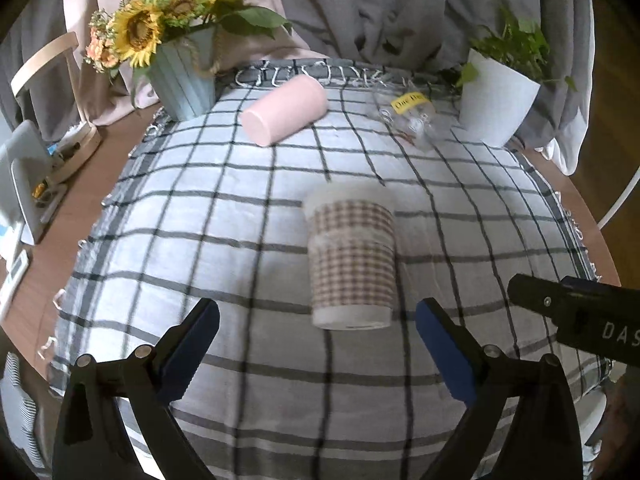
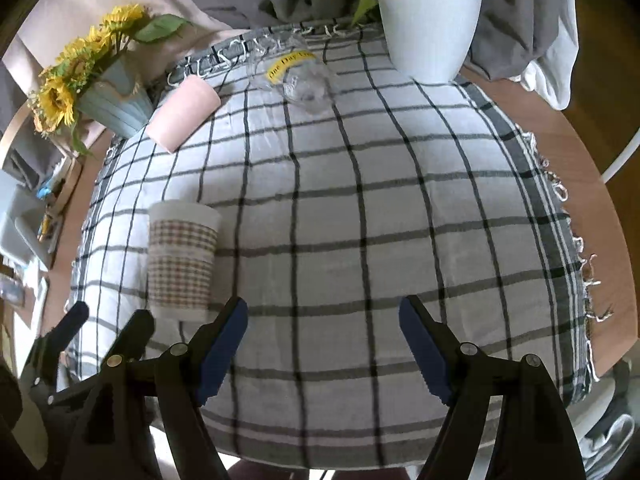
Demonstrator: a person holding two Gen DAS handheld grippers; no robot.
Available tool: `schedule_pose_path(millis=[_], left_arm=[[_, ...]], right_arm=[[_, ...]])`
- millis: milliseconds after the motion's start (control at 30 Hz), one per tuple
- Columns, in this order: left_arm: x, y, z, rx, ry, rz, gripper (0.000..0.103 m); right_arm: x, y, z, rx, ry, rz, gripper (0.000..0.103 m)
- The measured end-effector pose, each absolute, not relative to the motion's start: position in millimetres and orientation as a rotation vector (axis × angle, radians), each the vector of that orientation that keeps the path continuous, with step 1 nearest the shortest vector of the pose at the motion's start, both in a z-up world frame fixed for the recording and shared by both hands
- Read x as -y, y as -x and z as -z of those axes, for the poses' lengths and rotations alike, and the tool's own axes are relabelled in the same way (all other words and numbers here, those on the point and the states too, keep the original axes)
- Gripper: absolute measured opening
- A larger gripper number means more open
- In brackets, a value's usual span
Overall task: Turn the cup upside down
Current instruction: 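Grasp the paper cup with the left tool beside the right tool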
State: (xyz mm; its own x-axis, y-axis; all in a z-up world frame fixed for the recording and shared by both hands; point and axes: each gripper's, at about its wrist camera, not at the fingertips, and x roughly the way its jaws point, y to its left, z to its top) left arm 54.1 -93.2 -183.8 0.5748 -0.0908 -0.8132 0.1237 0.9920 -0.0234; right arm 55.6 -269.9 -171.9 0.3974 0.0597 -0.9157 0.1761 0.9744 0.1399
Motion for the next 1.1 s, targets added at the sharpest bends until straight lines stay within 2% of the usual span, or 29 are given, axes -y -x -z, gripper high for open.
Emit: schedule_pose_path(millis=[467,533,700,900,1100], left_arm=[[106.7,-55.4,207.4,-0.906,-0.031,0.079,0.09],[108.7,-55.8,210.4,-0.906,-0.043,0.072,0.084],[110.0,-58.2,217.1,-0.908,-0.046,0.075,0.079],[114.7,-62.2,220.9,-0.901,-0.058,0.1,0.055],[118.2,-59.0,211.4,-0.879,-0.083,0.108,0.054]], right_arm=[[288.6,-55.2,196.6,-1.198,-0.175,0.059,0.078],[288.5,-55.0,198.2,-1.197,-0.166,0.057,0.078],[288.2,-54.6,203.9,-1.207,-0.158,0.052,0.078],[289.2,-53.3,207.1,-1.22,-0.165,0.06,0.078],[291.1,-52.1,207.3,-1.224,-0.173,0.067,0.078]])
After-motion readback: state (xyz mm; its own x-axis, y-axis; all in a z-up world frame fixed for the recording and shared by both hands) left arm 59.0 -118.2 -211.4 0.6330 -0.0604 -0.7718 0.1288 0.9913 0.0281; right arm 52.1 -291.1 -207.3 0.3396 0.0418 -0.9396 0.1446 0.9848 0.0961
